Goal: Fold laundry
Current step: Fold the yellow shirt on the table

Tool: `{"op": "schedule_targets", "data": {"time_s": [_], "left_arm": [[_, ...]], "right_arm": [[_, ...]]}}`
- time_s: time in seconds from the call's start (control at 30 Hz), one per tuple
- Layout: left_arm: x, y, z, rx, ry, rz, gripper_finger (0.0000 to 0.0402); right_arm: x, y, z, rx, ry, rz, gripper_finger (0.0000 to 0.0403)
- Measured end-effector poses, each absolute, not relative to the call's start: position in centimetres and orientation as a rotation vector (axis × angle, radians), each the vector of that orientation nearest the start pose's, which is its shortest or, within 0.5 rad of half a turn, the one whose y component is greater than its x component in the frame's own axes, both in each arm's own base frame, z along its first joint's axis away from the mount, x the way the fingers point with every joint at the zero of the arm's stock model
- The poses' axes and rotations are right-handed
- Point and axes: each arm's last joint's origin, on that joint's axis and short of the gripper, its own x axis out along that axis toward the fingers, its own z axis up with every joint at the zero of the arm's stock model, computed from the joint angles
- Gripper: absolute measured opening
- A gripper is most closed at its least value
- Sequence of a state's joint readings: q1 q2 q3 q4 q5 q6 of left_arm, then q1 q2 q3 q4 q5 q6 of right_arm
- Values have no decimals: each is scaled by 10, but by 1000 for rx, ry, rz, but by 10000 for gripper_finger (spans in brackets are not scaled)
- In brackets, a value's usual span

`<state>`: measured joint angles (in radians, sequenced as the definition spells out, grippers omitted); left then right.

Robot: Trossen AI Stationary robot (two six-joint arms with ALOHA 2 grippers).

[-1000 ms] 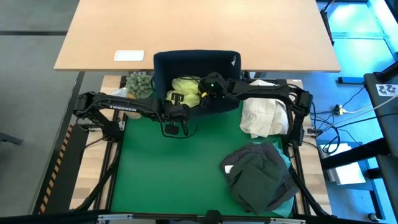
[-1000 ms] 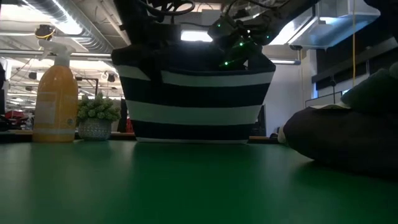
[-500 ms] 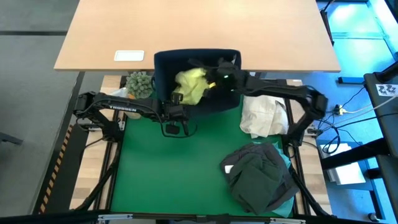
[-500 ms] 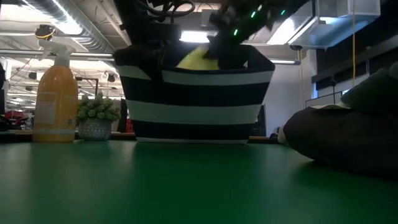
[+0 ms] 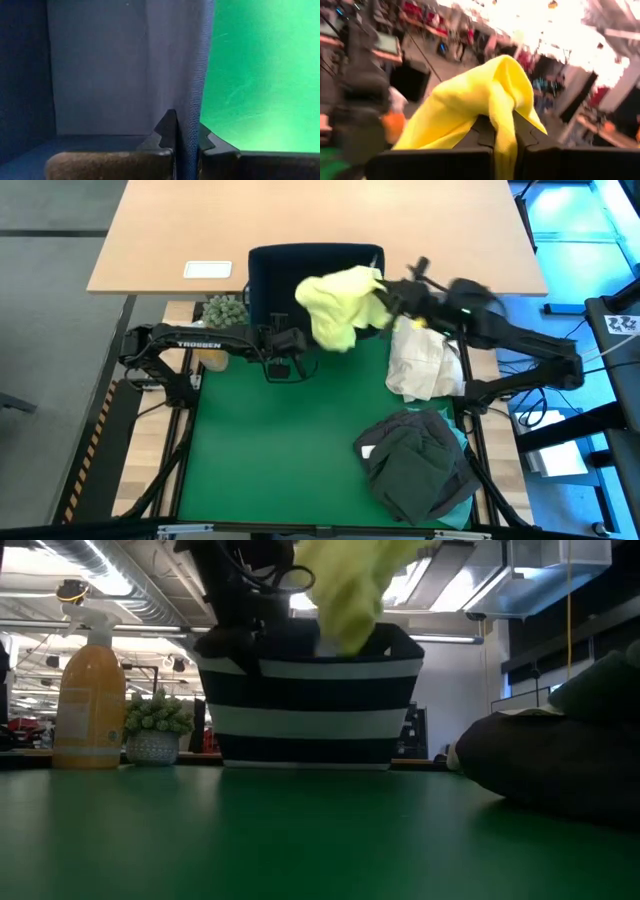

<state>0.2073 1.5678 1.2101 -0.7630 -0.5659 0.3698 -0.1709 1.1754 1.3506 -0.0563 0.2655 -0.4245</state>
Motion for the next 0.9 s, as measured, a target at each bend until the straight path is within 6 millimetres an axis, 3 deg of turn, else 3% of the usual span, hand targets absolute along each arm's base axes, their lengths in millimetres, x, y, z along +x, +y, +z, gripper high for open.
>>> {"op": "schedule_targets", "data": {"time_s": [0.17,0.4,0.67,0.9], "left_arm": [[298,98,257,566,1258,486,0],[295,117,265,592,1264,487,0],[299,129,291,577,1195,519,3],[298,138,301,584,1171,528,64]], "right_arm": [[211,-15,478,-446,-113,-402,13],[198,15,484,-506,-124,-387,13],[197,24,481,-573,-57,-445,13],[197,23,475,-590,16,-476,13]]}}
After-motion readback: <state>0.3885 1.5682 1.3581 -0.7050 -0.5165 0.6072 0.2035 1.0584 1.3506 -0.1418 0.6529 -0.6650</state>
